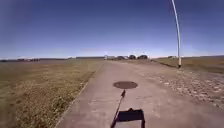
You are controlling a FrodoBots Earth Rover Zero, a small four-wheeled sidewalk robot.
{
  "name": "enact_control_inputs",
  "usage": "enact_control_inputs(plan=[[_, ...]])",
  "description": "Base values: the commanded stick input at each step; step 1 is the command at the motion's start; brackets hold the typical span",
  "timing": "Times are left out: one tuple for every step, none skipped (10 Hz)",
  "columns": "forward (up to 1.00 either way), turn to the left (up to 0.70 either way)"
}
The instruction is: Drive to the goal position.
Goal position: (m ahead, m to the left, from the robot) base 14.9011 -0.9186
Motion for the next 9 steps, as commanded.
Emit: enact_control_inputs(plan=[[1.00,0.00],[1.00,0.00],[1.00,0.00],[1.00,0.00],[1.00,0.00],[1.00,0.00],[1.00,0.00],[1.00,0.00],[1.00,0.00]])
